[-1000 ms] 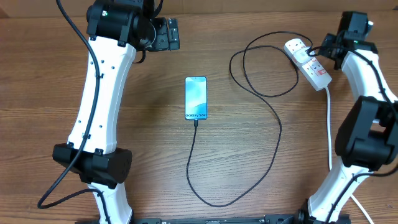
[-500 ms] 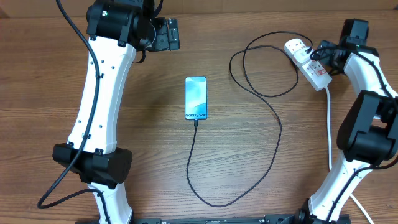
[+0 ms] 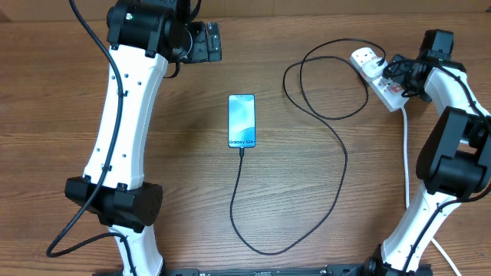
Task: Plug charger to phone and switch on socket
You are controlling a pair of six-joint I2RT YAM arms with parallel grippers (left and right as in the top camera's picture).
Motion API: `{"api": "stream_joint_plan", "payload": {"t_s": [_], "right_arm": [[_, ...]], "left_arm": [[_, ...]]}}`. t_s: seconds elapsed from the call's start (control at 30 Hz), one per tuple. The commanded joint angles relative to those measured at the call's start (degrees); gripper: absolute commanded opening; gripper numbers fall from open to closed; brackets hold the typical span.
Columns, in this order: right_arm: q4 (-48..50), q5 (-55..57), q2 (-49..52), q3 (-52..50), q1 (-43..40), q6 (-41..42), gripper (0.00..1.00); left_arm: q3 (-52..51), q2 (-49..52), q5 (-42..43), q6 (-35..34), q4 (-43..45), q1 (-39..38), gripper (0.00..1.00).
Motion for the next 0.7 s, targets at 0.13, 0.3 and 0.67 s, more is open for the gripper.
{"api": "stream_joint_plan", "payload": {"t_s": [0.13,0.3,0.67], "right_arm": [[-0.1,-1.2,0.2,-0.3,0.0,1.0,1.0],[-0.6,-1.2,1.8,-0.3,0.0,1.0,1.0],[-2.3,-4.4,3.3,-0.3,-0.1,-1.0,1.0]], "left_arm": [[0.1,0.5,-0.9,0.2,0.0,0.3,1.0],[0.1,0.5,-0.9,0.2,0.0,0.3,1.0],[0.1,0.5,-0.9,0.2,0.0,0.3,1.0]]}}
